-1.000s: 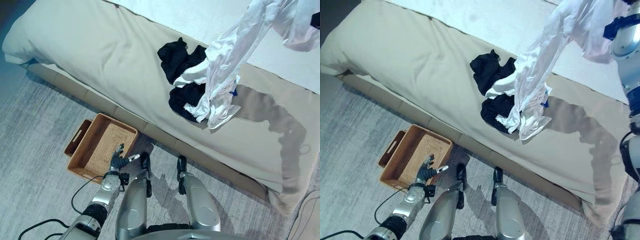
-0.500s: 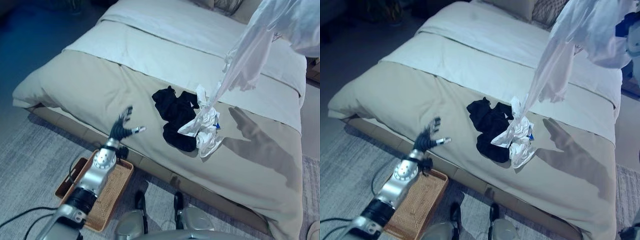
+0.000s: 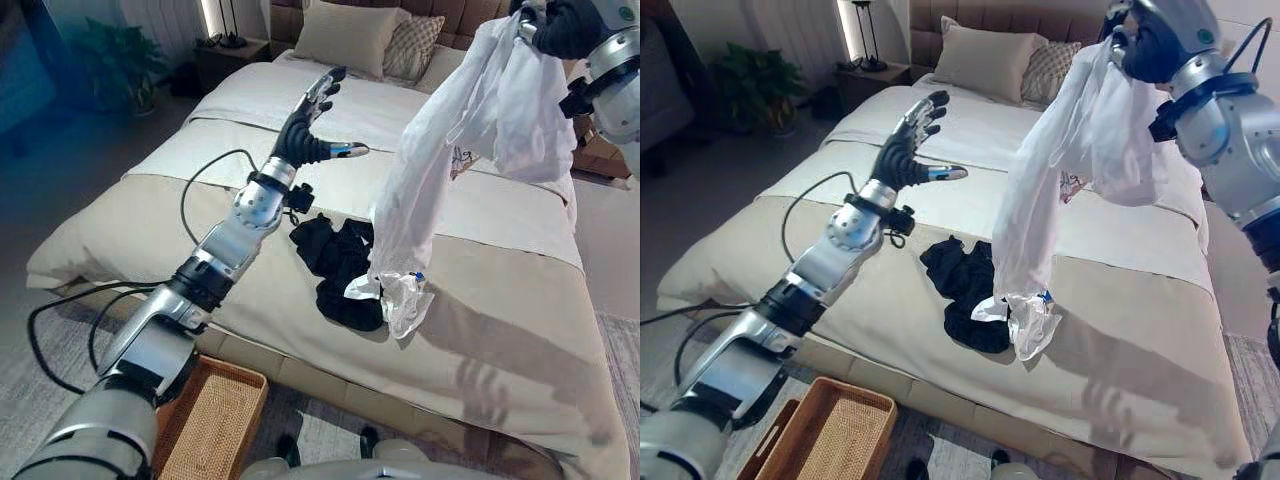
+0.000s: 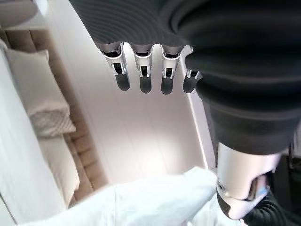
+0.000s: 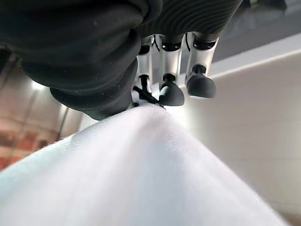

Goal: Pick up clothes into the bucket

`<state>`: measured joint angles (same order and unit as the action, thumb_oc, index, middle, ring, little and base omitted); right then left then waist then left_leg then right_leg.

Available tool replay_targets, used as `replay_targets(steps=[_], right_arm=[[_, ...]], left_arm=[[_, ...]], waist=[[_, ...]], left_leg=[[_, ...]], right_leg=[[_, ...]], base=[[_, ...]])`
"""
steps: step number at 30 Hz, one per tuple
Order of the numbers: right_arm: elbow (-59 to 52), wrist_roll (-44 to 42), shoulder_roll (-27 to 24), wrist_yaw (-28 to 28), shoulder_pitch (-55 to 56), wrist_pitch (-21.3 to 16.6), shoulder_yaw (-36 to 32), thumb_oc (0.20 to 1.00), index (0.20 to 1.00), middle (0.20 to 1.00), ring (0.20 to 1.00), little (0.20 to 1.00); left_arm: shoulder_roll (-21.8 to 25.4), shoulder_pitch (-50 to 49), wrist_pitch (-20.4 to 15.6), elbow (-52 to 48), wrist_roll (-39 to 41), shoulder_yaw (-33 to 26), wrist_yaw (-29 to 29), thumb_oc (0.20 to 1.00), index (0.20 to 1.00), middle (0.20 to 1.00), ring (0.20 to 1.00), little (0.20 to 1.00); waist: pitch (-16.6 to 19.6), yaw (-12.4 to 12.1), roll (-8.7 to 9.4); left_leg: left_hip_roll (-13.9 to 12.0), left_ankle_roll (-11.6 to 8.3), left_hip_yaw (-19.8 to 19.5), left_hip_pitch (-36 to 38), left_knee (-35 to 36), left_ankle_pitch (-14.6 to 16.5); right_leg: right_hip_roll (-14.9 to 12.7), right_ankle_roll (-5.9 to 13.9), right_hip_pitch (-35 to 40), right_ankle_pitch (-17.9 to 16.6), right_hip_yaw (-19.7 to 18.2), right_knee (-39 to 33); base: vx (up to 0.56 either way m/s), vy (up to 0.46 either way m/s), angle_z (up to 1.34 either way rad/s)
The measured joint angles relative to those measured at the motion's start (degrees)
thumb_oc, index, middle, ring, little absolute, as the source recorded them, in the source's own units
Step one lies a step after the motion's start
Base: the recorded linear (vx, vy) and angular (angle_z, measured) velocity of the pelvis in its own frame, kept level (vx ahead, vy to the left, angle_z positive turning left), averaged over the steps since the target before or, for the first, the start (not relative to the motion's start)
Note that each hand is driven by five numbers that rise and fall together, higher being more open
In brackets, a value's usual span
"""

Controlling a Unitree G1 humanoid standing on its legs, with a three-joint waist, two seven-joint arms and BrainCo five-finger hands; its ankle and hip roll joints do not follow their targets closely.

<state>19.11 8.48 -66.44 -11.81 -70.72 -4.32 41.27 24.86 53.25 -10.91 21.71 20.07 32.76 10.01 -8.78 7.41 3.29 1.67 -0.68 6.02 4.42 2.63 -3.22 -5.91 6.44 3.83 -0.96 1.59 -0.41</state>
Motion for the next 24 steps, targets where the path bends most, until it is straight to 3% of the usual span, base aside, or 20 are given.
replay_targets(steps=[6, 18, 20, 24], right_arm=[[-6.19, -4.84, 1.00, 1.47, 1.48, -0.57, -0.12, 0.200, 0.200, 0.200, 0.200, 0.200], [-13.21, -9.23, 3.05, 2.32, 1.74, -1.79, -0.13, 0.200, 0.200, 0.200, 0.200, 0.200], [-14.49, -9.79, 3.07, 2.77, 1.75, -2.16, -0.13, 0.200, 0.200, 0.200, 0.200, 0.200], [-16.13, -11.48, 2.99, 3.37, 1.77, -2.39, -0.13, 0.200, 0.200, 0.200, 0.200, 0.200]], left_arm=[[-2.97, 5.10, 1.09, 5.37, 1.16, 4.51, 0.23, 1.000, 1.000, 1.000, 1.000, 1.000], [-8.48, 7.81, 3.07, 13.70, -0.01, 5.33, 0.17, 1.000, 1.000, 1.000, 1.000, 1.000], [-8.25, 7.99, 3.09, 13.08, 2.56, 7.19, -0.96, 1.000, 1.000, 1.000, 1.000, 1.000], [-4.93, 9.97, 3.51, 8.27, 15.54, 13.80, -6.91, 1.000, 1.000, 1.000, 1.000, 1.000]], waist=[[0.06, 1.14, 0.05], [0.06, 1.42, 0.05], [0.06, 1.49, 0.03], [0.08, 1.72, -0.02]], left_leg=[[-0.29, 0.00, 0.15, 0.11, 0.02, -0.01], [-0.26, -0.01, 0.73, 0.86, 0.39, -0.01], [-0.24, -0.01, 0.85, 0.89, 0.43, -0.01], [-0.22, 0.00, 0.84, 0.87, 0.68, -0.02]], right_leg=[[0.28, 0.00, -0.06, 0.00, -0.22, 0.21], [0.29, 0.01, 0.03, 0.01, -0.77, 0.27], [0.25, 0.01, 0.03, 0.01, -0.85, 0.27], [0.17, 0.01, 0.07, 0.01, -0.83, 0.17]], base=[[-0.01, -0.002, -0.02], [0.00, -0.002, -0.01], [0.00, 0.000, 0.00], [0.00, 0.000, 0.00]])
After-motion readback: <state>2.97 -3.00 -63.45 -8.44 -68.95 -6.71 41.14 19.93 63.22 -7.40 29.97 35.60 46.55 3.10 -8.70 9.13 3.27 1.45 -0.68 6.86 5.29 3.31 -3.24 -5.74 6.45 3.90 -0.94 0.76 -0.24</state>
